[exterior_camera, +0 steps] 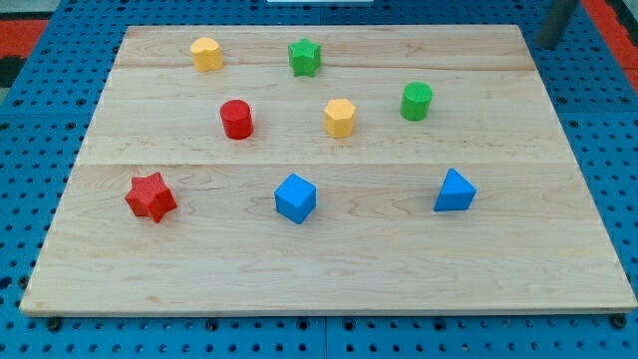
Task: Push the yellow heart slightly to the left side of the board
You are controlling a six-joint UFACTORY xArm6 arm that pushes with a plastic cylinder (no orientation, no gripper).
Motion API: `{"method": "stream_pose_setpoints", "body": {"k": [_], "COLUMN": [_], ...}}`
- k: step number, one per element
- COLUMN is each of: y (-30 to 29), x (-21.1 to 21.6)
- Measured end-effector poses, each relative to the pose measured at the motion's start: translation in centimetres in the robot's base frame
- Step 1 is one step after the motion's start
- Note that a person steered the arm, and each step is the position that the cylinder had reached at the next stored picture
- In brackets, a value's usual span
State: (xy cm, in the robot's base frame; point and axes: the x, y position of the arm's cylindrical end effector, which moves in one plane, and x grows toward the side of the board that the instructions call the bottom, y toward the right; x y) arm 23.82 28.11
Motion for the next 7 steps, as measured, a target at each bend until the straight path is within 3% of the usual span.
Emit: {"method": "stream_pose_setpoints", "body": {"k": [2,3,5,6,7], "y": [-17.4,-16.8,-32.1,-36.1,-36.2], "x": [2.3,8.4,7.4,7.3,4.3]}}
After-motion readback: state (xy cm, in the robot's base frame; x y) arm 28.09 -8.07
